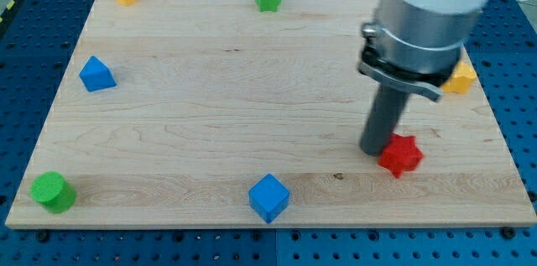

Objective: Move red star slightly down

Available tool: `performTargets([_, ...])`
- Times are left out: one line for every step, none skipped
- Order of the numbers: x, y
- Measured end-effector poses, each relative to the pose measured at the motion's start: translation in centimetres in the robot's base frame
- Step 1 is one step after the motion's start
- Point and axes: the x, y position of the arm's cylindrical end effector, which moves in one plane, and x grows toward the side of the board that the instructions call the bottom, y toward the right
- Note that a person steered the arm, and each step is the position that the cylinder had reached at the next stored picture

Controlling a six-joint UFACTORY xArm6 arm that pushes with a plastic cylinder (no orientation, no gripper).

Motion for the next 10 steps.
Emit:
performTargets([1.0,3.6])
performTargets([1.5,6.2])
performTargets([1.7,6.2])
performTargets([2.2,3.8])
performTargets([4.3,4.1])
performTargets([5.2,6.6])
performTargets([5.0,7.8])
performTargets([4.0,7.7])
performTargets([2.0,6.7])
performTargets([1.1,8.0])
